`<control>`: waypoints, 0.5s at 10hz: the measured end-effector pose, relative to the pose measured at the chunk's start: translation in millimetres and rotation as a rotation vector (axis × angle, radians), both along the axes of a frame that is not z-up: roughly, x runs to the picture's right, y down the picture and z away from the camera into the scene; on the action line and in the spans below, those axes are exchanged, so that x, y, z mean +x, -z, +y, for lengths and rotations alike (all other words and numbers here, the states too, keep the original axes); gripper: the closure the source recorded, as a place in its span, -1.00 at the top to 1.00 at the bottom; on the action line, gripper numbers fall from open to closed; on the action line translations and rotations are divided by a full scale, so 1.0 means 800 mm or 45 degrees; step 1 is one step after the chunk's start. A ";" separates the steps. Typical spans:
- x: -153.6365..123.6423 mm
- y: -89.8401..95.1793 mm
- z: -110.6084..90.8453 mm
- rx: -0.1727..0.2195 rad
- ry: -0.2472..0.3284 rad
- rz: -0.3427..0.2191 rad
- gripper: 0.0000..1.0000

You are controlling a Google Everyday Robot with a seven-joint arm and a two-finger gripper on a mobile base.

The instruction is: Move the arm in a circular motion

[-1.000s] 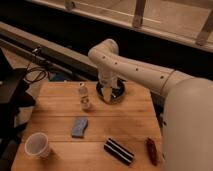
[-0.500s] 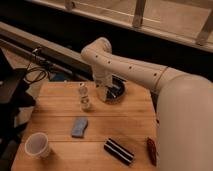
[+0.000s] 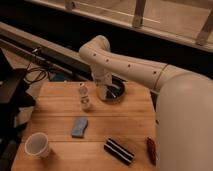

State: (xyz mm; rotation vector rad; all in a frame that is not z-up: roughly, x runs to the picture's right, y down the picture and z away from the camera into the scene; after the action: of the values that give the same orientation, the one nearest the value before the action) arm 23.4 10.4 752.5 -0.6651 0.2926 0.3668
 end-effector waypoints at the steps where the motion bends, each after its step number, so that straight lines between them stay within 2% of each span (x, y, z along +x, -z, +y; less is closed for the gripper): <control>1: 0.012 -0.002 0.001 -0.008 -0.020 0.012 0.30; 5: 0.062 -0.018 0.014 -0.032 -0.197 0.021 0.30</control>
State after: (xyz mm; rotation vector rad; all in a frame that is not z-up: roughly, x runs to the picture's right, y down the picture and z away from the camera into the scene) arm 72.8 21.9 766.9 -0.7113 0.2624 0.5172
